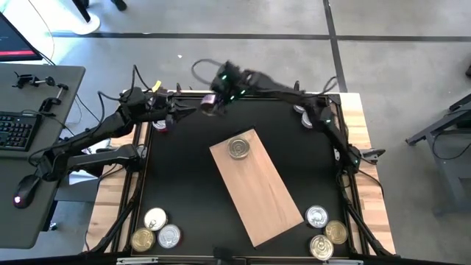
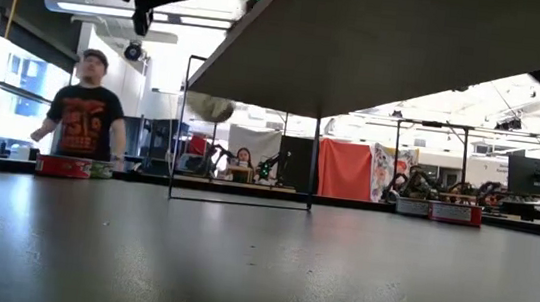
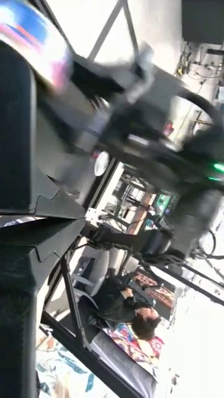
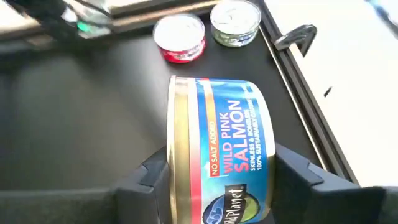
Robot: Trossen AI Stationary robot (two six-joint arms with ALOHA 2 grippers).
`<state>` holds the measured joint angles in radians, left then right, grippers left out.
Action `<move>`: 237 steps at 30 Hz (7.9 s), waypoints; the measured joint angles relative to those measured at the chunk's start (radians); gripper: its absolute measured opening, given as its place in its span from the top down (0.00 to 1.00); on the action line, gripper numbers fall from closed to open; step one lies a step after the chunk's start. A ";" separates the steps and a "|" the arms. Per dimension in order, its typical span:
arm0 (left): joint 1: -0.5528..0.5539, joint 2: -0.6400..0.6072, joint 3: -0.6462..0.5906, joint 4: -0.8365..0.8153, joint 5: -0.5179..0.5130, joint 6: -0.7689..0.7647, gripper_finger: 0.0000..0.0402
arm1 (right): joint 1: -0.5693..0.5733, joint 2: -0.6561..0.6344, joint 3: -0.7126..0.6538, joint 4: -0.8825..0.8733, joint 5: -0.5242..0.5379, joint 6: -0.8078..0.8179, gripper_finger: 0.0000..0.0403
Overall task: Stack canned seafood by type on shelf
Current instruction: Stack the blue tuna can on top of blue tuna can on the shelf, then put the red tuna can on the shelf
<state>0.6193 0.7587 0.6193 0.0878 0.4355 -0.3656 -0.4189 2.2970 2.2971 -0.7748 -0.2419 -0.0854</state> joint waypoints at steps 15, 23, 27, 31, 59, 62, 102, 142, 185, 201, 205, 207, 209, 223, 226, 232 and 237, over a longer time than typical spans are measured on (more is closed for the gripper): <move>0.002 0.003 0.000 -0.007 0.059 0.056 1.00 | 0.035 -0.640 -0.635 -0.072 0.079 0.197 0.58; 0.017 0.015 0.000 -0.007 0.048 0.096 1.00 | 0.042 -1.031 -1.046 0.378 0.154 0.729 0.58; 0.029 0.024 0.000 -0.007 0.042 0.065 1.00 | 0.124 -1.067 -1.199 0.535 0.110 1.087 0.58; 0.021 0.030 0.000 0.012 0.054 0.045 1.00 | 0.225 -1.050 -1.291 0.737 0.158 1.321 0.58; -0.340 0.517 0.285 0.154 0.001 0.577 1.00 | 0.382 -0.954 -1.312 0.757 0.296 1.631 0.52; -0.352 0.538 0.287 0.164 0.002 0.571 1.00 | 0.382 -0.949 -1.310 0.747 0.301 1.634 0.47; -0.373 0.546 0.286 0.110 0.000 0.497 1.00 | 0.396 -0.894 -1.301 0.799 0.277 1.640 0.45; -0.373 0.546 0.286 0.112 0.000 0.445 1.00 | 0.395 -0.894 -1.243 0.644 0.242 1.578 0.17; -0.393 0.659 0.285 0.116 0.140 0.324 1.00 | 0.398 -0.844 -1.228 0.722 0.234 1.650 0.17; -0.343 0.611 0.286 0.022 0.137 0.369 1.00 | 0.392 -0.846 -1.111 0.454 0.203 1.595 0.17; -0.332 0.589 0.285 -0.003 0.136 0.369 1.00 | 0.393 -0.846 -1.111 0.453 0.184 1.595 0.17; -0.328 0.576 0.285 -0.019 0.136 0.370 1.00 | 0.392 -0.846 -1.111 0.453 0.181 1.595 0.17; -0.324 0.559 0.285 -0.016 0.136 0.370 1.00 | 0.391 -0.852 -1.111 0.453 0.181 1.580 0.17; -0.293 0.428 0.285 -0.126 0.136 0.404 1.00 | 0.306 -0.947 -1.111 0.447 0.215 1.455 0.17; -0.273 0.376 0.285 -0.190 0.129 0.426 1.00 | 0.288 -0.963 -1.111 0.468 0.261 1.412 0.17; -0.197 0.251 0.285 -0.233 -0.074 0.407 1.00 | 0.261 -0.965 -1.112 0.501 0.337 1.333 0.17; -0.111 0.223 0.286 -0.322 -0.262 0.211 1.00 | 0.261 -0.965 -1.112 0.505 0.380 1.294 0.17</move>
<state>0.5082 0.9821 0.9051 -0.2342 0.1734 -0.1549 -0.1577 1.3323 1.1854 -0.2694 0.1385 1.2081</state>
